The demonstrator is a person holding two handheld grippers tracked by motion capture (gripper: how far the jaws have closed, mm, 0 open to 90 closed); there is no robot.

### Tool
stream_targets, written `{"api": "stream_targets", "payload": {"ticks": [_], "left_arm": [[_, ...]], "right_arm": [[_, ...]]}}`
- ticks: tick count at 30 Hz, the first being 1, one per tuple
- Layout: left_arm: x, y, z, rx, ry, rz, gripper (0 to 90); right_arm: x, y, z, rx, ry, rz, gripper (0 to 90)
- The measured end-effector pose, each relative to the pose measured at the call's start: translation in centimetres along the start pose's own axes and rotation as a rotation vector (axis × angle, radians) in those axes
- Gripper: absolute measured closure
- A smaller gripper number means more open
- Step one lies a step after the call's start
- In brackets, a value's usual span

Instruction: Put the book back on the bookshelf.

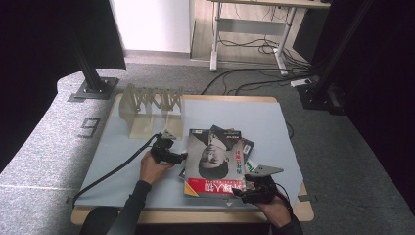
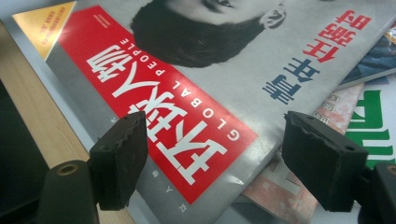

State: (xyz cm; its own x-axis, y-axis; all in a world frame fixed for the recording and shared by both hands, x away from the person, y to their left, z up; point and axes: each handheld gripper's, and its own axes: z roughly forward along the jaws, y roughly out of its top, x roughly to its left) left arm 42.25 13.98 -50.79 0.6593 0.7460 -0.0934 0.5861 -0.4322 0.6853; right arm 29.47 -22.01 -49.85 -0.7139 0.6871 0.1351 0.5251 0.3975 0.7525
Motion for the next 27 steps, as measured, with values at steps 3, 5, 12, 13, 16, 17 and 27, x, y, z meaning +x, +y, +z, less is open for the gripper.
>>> {"api": "stream_targets", "payload": {"ticks": [3,5,12,13,16,17,27], "left_arm": [[0.2,0.1,0.1,-0.001,-0.004,-0.008,15.7],[0.2,0.2,0.2,0.002,0.002,-0.005,15.8],[0.4,0.8,0.7,0.013,0.016,-0.004,16.8],[0.4,0.8,0.7,0.013,0.016,-0.004,16.8],[0.5,1.2,1.0,0.01,0.022,-0.005,18.1],[0.5,1.2,1.0,0.01,0.022,-0.005,18.6],[1.1,2.2,2.1,0.01,0.022,-0.018,21.0]], "right_arm": [[0.1,-0.1,0.0,0.004,-0.003,0.002,22.6],[0.0,-0.1,0.0,-0.002,-0.002,0.013,22.3],[0.6,-0.3,0.2,0.008,0.014,0.004,20.1],[0.7,-0.4,0.3,0.008,0.015,0.001,19.6],[1.1,-0.4,0.3,0.011,0.022,-0.003,18.7],[1.1,-0.4,0.3,0.011,0.022,-0.003,18.7],[2.6,-0.3,0.5,0.018,0.083,-0.022,18.3]]}}
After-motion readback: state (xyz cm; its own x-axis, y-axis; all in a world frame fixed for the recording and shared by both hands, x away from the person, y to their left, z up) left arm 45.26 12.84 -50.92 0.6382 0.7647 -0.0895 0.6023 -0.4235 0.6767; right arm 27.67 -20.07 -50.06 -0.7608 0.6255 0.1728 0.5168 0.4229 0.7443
